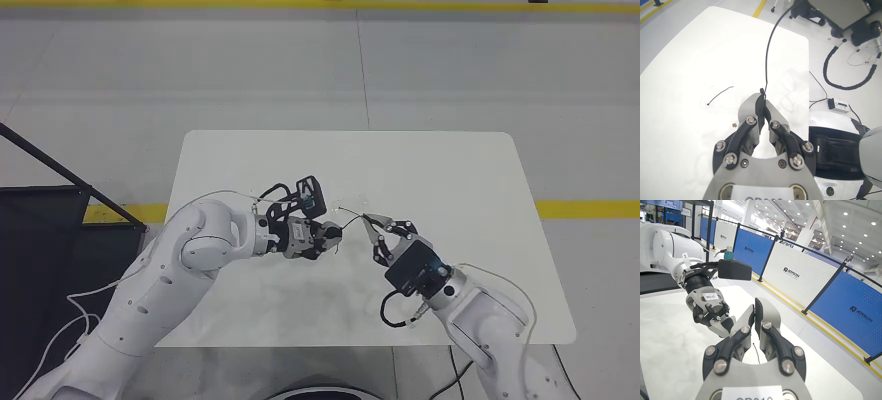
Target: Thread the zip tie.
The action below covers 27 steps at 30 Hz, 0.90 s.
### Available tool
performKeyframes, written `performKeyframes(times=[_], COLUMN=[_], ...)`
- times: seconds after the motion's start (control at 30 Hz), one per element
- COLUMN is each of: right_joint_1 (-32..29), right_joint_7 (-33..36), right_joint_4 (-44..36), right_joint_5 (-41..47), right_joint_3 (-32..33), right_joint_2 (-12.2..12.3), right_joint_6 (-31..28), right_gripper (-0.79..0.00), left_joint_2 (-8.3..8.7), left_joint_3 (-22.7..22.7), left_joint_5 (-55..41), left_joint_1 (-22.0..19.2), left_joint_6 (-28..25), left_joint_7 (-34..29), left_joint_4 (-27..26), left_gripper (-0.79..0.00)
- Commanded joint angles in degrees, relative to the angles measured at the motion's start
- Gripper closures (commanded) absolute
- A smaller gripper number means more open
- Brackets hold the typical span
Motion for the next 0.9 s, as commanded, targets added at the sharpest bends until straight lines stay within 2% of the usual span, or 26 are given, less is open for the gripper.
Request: performKeyframes(times=[0.0,0.3,0.43,0.87], right_joint_1=[-0.2,-1.8,-3.4,-3.4], right_joint_7=[-0.2,-3.4,-6.2,-6.2], right_joint_4=[-0.1,-1.1,-1.3,-1.3], right_joint_5=[-0.1,0.5,2.9,2.9], right_joint_3=[0.0,1.5,3.8,3.8], right_joint_2=[0.0,0.3,0.8,0.8], right_joint_6=[0.1,-1.3,-5.8,-5.8], right_gripper=[0.000,0.000,0.000,0.000], left_joint_2=[0.02,0.17,0.23,0.23], left_joint_3=[0.0,-0.7,-1.0,-1.0], left_joint_5=[-0.1,-1.4,-1.6,-1.6], left_joint_1=[0.0,-0.6,-0.8,-0.8], left_joint_6=[0.3,1.2,1.1,1.1], left_joint_7=[0.1,0.5,0.3,0.3], left_joint_4=[0.0,1.0,1.2,1.2], left_gripper=[0.000,0.000,0.000,0.000])
